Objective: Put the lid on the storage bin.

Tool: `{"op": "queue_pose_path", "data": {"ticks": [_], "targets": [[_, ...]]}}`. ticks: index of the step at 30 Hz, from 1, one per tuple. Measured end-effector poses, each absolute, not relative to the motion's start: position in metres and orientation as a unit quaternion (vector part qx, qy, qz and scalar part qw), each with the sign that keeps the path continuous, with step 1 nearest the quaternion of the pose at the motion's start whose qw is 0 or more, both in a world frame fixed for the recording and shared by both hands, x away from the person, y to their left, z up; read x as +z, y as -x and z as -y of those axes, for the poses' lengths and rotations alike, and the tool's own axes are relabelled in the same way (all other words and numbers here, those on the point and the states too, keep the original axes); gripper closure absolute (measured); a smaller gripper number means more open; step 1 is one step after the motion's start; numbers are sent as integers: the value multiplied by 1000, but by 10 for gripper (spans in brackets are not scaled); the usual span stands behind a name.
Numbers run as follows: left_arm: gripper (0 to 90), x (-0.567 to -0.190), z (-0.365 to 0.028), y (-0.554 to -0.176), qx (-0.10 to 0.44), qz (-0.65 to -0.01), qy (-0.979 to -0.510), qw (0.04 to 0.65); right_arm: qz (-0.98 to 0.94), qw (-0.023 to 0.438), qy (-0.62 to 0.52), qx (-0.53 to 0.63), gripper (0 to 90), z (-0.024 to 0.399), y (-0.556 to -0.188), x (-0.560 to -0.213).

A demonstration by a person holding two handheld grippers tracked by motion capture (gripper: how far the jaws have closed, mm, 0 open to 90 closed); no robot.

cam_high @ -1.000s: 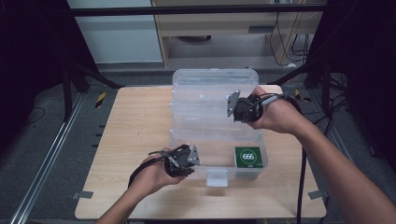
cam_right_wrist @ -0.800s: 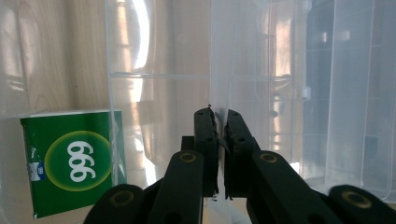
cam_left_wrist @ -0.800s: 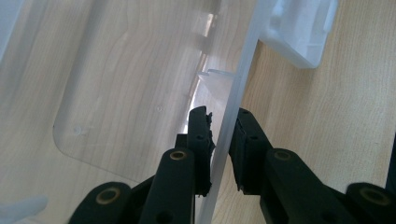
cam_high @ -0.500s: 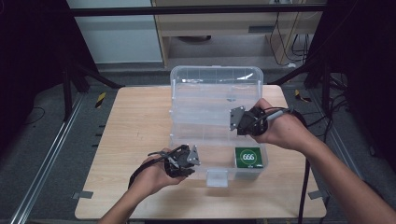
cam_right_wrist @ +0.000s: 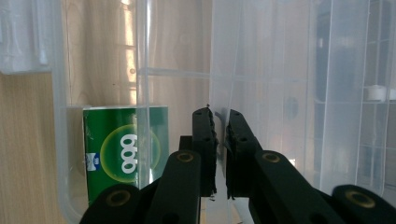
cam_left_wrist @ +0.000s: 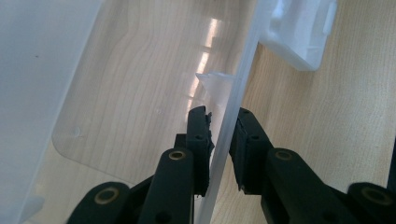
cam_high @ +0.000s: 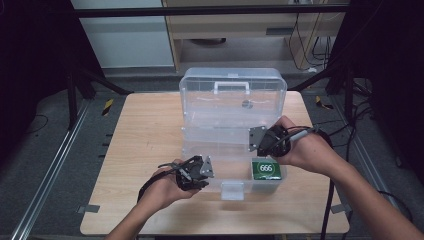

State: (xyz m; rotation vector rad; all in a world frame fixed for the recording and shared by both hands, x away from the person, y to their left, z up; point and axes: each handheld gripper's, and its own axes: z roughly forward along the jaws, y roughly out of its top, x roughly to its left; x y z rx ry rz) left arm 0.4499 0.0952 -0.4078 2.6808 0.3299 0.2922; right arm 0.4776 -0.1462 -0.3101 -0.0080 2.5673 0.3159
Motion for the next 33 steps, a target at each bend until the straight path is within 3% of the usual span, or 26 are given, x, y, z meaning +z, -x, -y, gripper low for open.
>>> {"op": "queue_pose_path", "data": {"ticks": [4,5,7,24,25,27,29,30,33], "targets": [[775,-408,-95,-450,106,-116,-965,210,-955,273,1,115,843,146,-473,-312],[775,-408,-96,-446,114,-143,-960,211,-955,273,1,115,843,146,-472,-313],[776,-408,-96,-450,105,-116,-965,213,-955,271,3,119,842,147,-471,-314],[773,-410,-96,-449,109,-108,-965,214,-958,260,2,121,835,150,-467,-316],[773,-408,-96,-454,116,-74,-968,210,-958,259,3,121,836,150,-467,-316],[773,-410,-96,-449,109,-106,-965,213,-959,257,2,120,836,150,-467,-316],[773,-410,-96,-449,109,-105,-965,212,-960,254,1,120,836,150,-467,-317],[773,-408,-95,-454,117,-74,-968,209,-960,255,2,120,835,150,-466,-317],[767,-408,-95,-453,123,-80,-967,209,-959,255,1,123,831,150,-466,-317]]}}
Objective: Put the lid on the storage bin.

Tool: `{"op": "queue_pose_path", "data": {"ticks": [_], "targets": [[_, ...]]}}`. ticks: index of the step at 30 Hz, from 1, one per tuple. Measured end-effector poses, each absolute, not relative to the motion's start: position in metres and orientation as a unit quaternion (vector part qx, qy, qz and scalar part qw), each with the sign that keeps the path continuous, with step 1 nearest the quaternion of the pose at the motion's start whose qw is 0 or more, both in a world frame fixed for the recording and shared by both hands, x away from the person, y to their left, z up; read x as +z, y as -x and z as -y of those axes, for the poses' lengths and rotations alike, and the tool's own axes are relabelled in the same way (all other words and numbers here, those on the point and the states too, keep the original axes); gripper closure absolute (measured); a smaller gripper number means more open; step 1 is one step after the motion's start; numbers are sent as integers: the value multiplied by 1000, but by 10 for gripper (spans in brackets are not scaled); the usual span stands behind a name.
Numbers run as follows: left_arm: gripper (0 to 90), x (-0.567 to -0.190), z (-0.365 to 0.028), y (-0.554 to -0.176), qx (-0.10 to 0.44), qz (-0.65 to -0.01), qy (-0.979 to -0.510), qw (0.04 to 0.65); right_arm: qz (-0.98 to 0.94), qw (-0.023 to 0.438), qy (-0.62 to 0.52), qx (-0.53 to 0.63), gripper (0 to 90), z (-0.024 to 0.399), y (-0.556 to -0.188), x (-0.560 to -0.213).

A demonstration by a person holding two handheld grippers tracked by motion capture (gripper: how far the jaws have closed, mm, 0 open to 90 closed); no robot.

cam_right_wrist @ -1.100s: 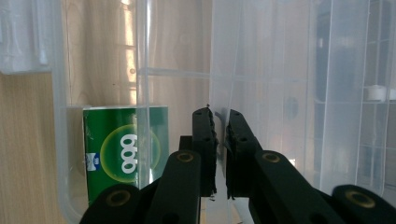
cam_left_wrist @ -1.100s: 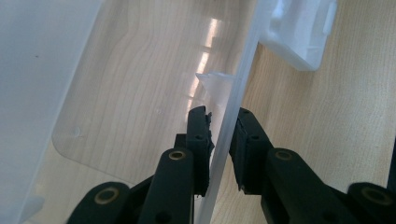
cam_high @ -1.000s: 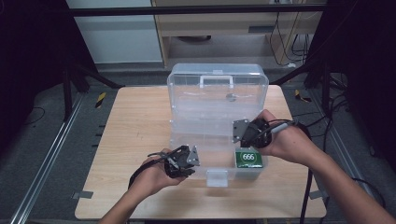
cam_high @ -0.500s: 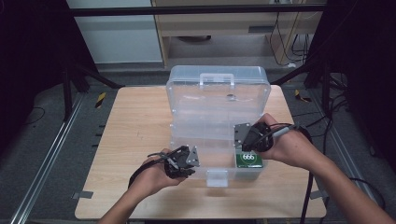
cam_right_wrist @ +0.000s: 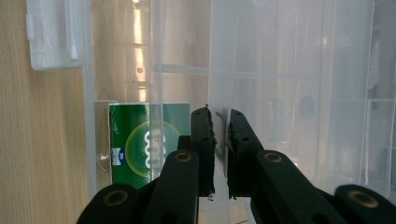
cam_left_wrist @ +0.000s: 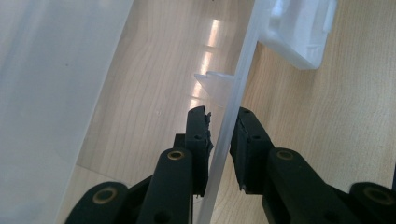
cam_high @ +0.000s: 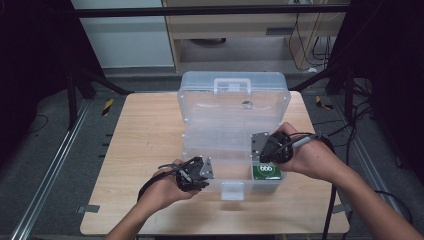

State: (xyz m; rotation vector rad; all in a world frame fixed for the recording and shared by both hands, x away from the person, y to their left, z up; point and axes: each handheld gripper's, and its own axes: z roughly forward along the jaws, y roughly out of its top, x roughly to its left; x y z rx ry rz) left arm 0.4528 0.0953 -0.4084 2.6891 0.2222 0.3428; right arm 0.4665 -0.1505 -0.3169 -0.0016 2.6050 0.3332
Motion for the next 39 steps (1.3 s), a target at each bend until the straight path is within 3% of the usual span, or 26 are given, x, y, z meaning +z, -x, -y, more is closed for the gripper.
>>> {"op": "queue_pose_path", "data": {"ticks": [4,6,10,15,20,28,39], "targets": [[692,-405,-97,-446,120,-101,-960,231,-959,256,2,124,829,151,-466,-317],[627,-397,-98,-445,125,-84,-958,246,-958,257,2,124,828,151,-466,-317],[582,-382,-100,-435,129,-72,-949,279,-958,257,-1,126,827,152,-466,-317],[626,-353,-107,-429,125,-73,-939,311,-957,261,3,127,825,152,-466,-318],[743,-322,-121,-434,136,-95,-933,319,-956,262,2,128,821,153,-464,-319],[888,-285,-152,-469,152,-165,-917,328,-956,262,1,129,816,153,-464,-319],[900,-281,-174,-518,125,-249,-895,348,-956,265,-1,129,791,153,-463,-320]]}}
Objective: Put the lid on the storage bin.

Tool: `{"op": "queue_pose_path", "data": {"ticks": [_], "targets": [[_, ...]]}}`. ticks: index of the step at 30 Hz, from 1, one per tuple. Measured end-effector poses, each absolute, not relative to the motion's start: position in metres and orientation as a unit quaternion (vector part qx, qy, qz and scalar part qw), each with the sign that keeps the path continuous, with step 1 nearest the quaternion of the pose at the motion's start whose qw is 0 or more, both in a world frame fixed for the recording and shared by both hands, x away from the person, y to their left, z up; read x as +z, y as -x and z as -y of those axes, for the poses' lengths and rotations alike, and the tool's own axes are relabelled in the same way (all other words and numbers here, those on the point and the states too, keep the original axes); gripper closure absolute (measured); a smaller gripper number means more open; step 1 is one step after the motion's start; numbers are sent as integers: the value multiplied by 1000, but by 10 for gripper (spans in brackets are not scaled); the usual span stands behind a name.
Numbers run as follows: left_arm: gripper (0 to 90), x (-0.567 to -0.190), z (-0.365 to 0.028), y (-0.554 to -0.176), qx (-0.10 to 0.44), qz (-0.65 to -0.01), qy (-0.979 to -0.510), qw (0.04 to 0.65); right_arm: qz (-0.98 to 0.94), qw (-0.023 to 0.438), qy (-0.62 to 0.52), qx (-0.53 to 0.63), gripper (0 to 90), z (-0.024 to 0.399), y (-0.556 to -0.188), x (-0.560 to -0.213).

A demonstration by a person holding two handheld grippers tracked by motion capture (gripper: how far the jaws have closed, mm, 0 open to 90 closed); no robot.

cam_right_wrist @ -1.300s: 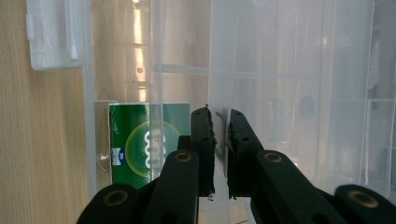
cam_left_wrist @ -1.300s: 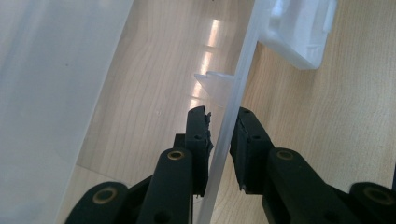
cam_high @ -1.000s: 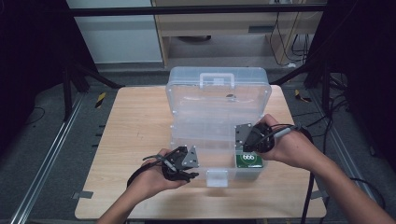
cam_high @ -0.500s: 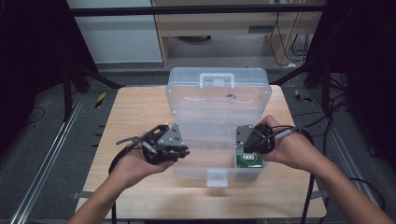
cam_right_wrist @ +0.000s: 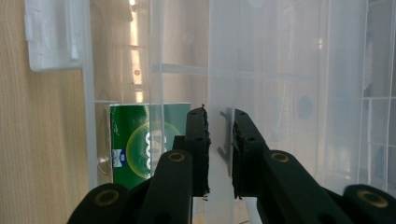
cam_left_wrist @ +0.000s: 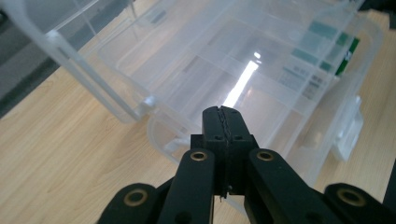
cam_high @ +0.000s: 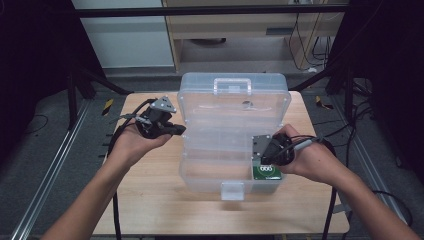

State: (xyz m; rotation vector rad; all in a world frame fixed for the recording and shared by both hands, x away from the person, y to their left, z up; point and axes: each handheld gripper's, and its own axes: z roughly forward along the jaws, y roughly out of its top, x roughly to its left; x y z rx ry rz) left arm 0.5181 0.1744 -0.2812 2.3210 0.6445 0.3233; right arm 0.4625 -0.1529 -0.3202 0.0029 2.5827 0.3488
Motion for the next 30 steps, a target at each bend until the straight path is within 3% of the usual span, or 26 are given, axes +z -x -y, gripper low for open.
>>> {"op": "queue_pose_path", "data": {"ticks": [19,30], "targets": [[900,-285,-176,-543,125,-281,-893,328,-955,268,2,128,813,153,-458,-323],[900,-285,-174,-546,123,-299,-881,346,-955,265,0,129,810,154,-455,-326]]}}
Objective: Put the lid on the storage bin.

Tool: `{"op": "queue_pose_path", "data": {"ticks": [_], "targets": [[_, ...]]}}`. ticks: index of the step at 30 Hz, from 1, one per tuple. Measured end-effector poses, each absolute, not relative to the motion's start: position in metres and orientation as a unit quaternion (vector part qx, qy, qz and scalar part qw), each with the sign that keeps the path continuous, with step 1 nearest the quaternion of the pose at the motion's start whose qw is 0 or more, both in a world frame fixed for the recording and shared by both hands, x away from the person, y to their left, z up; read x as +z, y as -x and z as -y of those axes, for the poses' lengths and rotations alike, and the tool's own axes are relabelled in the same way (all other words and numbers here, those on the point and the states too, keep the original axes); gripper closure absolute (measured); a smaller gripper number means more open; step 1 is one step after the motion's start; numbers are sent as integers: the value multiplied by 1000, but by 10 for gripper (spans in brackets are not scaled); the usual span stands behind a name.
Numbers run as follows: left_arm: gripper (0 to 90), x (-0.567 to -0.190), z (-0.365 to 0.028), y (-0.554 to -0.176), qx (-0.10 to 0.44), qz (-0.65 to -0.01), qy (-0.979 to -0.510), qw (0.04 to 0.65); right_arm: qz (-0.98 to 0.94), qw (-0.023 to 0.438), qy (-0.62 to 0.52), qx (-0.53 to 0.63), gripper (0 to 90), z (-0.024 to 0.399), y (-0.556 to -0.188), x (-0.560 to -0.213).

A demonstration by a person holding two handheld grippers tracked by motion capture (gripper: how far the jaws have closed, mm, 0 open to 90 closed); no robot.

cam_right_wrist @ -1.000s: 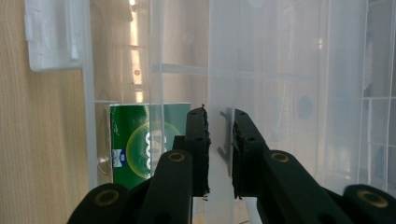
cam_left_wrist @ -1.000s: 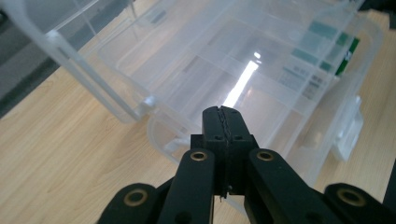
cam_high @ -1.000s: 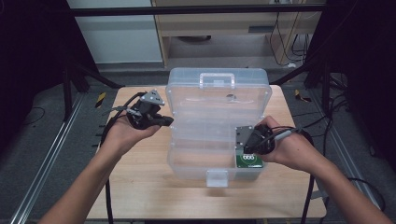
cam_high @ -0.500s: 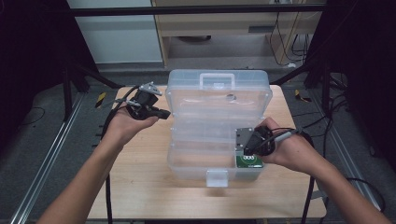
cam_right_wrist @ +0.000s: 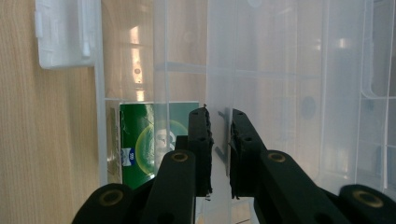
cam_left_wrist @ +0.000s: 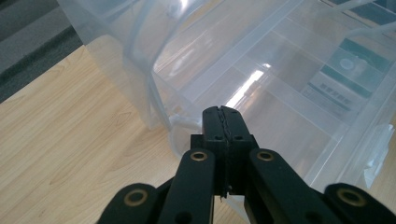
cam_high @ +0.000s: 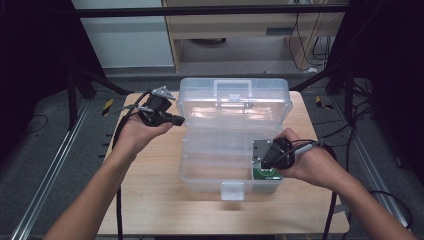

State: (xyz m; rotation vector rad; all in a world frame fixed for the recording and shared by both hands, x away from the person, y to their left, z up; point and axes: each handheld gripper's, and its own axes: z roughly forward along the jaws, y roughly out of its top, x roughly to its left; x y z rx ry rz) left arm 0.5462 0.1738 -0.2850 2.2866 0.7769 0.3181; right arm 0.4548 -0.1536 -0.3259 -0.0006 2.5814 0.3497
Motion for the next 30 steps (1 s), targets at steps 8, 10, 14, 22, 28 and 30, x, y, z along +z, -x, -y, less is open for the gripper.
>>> {"op": "queue_pose_path", "data": {"ticks": [8,10,14,22,28,30], "targets": [[900,-283,-178,-546,121,-313,-874,351,-956,263,-1,131,809,154,-452,-329],[900,-283,-179,-545,121,-317,-870,357,-956,261,1,132,809,154,-452,-329],[900,-285,-179,-543,119,-315,-871,357,-958,257,1,130,809,153,-450,-331],[900,-289,-182,-537,115,-317,-869,363,-958,254,-3,134,808,154,-448,-333],[900,-290,-183,-534,114,-314,-869,365,-957,251,-11,144,759,155,-448,-334],[900,-291,-184,-532,114,-313,-869,365,-957,248,-17,151,718,156,-446,-334]]}}
